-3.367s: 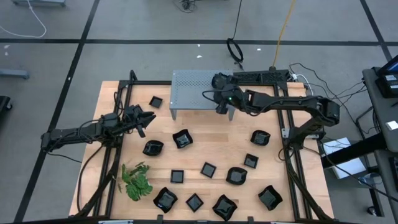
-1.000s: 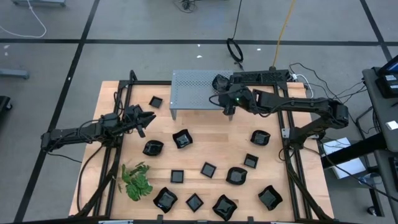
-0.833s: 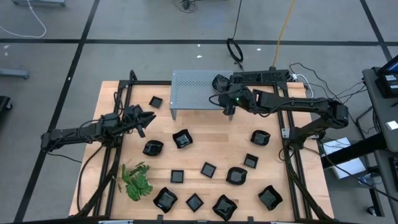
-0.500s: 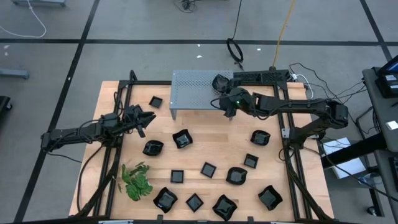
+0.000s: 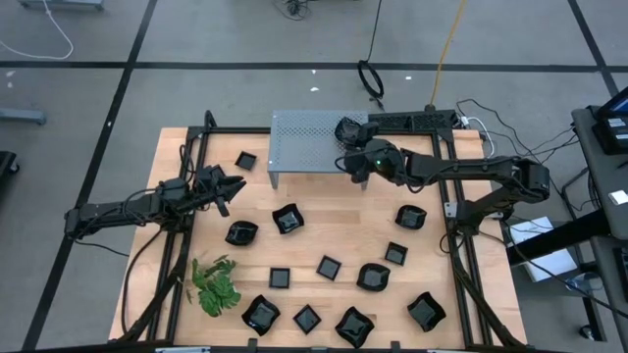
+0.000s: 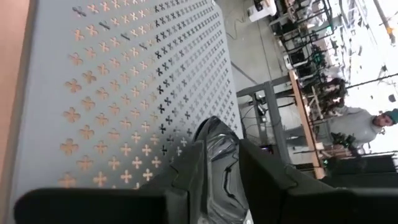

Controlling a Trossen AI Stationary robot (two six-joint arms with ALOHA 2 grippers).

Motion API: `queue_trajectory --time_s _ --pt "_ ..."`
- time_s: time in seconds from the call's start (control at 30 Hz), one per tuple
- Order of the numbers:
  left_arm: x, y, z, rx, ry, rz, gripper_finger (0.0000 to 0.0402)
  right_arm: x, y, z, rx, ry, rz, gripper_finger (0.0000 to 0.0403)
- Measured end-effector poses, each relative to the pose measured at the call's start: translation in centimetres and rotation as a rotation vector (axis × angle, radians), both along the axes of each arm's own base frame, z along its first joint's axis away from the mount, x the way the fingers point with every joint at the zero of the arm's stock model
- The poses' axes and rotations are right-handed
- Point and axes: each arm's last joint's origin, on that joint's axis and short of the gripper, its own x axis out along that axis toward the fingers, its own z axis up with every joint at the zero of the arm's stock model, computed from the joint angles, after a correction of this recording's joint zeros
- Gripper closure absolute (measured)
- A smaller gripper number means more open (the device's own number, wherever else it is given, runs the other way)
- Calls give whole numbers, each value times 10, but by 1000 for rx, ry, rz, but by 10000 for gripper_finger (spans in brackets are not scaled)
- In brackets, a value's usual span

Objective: Pick & Place Mini shaped plates
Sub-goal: Stack the black leaf shaped plate on top of the black leaf shaped plate on the shelf

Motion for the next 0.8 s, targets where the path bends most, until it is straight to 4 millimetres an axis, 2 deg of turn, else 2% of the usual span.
queue_trajectory --time_s 0.5,0.7,0.8 --pt "0 0 0 0 0 0 291 -1 -6 3 -14 -59 -80 314" --pt "0 0 0 0 0 0 291 -9 -4 -19 -23 23 -85 314" --pt "0 0 0 0 0 0 291 -10 -3 -24 -56 -5 -94 314"
